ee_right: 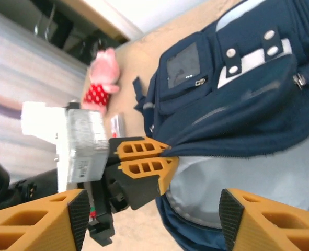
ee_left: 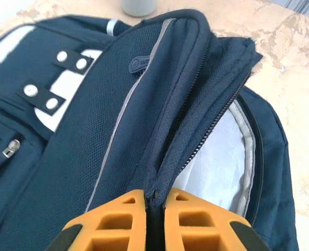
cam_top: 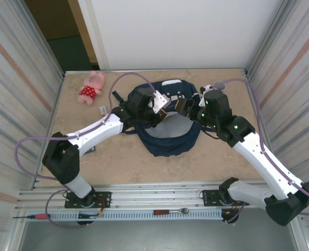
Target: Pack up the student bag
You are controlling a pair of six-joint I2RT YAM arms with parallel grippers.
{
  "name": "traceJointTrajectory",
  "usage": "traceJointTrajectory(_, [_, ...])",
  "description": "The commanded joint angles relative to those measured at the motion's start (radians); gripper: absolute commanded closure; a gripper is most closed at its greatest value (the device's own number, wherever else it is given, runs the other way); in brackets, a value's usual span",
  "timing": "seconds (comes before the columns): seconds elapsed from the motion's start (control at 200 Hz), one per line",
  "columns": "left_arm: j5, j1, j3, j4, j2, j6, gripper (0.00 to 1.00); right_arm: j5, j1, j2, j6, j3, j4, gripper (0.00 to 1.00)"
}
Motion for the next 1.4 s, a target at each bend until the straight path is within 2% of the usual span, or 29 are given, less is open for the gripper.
traceJointTrajectory(0.0, [0.003, 0.014, -0.053, 0.071, -0.083, -0.067, 1.00, -0.060, -0.002, 0.065, -0.329, 0.026, -0.147, 0.31])
traceJointTrajectory(0.19, [0.040, 0.040, -0.056, 0.075, -0.092, -0.066, 1.00, -0.187, -0.009, 0.109, -0.837, 0.021, -0.099, 0.28])
traceJointTrajectory(0.296, [0.056, 0.060, -0.049, 0.075, -0.097, -0.057, 1.00, -0.158, -0.016, 0.130, -1.071, 0.017, -0.086, 0.25])
traceJointTrajectory(0.371, [0.070, 0.069, -0.041, 0.072, -0.097, -0.056, 1.00, -0.150, -0.027, 0.158, -1.145, 0.033, -0.082, 0.24])
traceJointTrajectory(0.421, [0.088, 0.074, -0.034, 0.059, -0.097, -0.054, 0.97, -0.172, -0.041, 0.178, -1.148, 0.057, -0.087, 0.24])
traceJointTrajectory(0.456, [0.098, 0.075, -0.031, 0.051, -0.098, -0.054, 0.91, -0.199, -0.048, 0.186, -1.141, 0.071, -0.087, 0.25])
traceJointTrajectory(0.531, [0.102, 0.077, -0.028, 0.029, -0.106, -0.078, 0.65, -0.249, -0.052, 0.191, -1.122, 0.083, -0.075, 0.25])
traceJointTrajectory(0.616, [0.122, 0.100, -0.026, -0.003, -0.129, -0.139, 0.41, -0.283, -0.052, 0.186, -1.085, 0.080, -0.053, 0.25])
traceJointTrajectory(0.742, [0.136, 0.172, -0.018, -0.074, -0.176, -0.242, 0.29, -0.316, -0.050, 0.186, -1.025, 0.089, -0.047, 0.26])
traceJointTrajectory(1.012, [0.007, 0.407, 0.007, -0.335, -0.222, -0.413, 0.21, -0.381, -0.033, 0.243, -0.833, 0.132, 0.006, 0.26])
traceJointTrajectory(1.213, [-0.098, 0.590, 0.051, -0.522, -0.076, -0.456, 0.23, -0.399, 0.014, 0.323, -0.724, 0.145, 0.048, 0.27])
traceJointTrajectory(1.393, [-0.155, 0.650, 0.066, -0.566, 0.073, -0.444, 0.25, -0.389, 0.049, 0.374, -0.687, 0.156, 0.056, 0.27])
